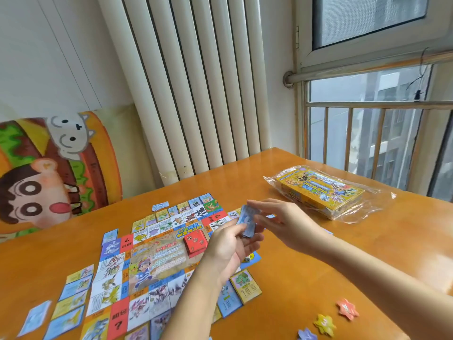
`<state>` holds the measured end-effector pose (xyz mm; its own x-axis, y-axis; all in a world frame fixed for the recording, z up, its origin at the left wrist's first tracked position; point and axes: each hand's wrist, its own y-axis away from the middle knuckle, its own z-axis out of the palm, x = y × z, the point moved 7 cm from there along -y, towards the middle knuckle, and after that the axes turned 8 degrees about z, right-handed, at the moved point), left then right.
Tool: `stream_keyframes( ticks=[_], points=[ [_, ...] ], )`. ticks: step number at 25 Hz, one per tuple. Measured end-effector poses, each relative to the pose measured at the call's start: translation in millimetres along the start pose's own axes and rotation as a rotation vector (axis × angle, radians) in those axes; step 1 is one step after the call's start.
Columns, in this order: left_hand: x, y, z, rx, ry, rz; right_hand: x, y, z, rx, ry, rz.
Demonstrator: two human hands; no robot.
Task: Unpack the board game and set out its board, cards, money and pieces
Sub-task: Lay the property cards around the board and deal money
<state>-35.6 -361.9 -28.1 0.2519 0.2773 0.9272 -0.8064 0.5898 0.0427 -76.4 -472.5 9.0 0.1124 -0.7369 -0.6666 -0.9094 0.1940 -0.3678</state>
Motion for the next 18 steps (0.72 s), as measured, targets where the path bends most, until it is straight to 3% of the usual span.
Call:
stream_keyframes(
  ticks=[3, 8, 14, 18],
  points=[
    [-7, 22, 13, -0.069, -0.043, -0.036, -2, 24, -13, 0.074, -0.064, -0.065],
    [-18, 55, 27, -0.210, -0.262, -0.127, 2, 52, -17, -0.007, -0.135, -0.026],
    [-42, 73, 38, -0.033, -0.349, -0.133, 8, 80, -6, -0.065, -0.078, 0.107],
    [-50, 82, 39, 0.151, -0.291, 0.005, 17, 112, -12, 0.075, -0.317, 0.253]
  ],
)
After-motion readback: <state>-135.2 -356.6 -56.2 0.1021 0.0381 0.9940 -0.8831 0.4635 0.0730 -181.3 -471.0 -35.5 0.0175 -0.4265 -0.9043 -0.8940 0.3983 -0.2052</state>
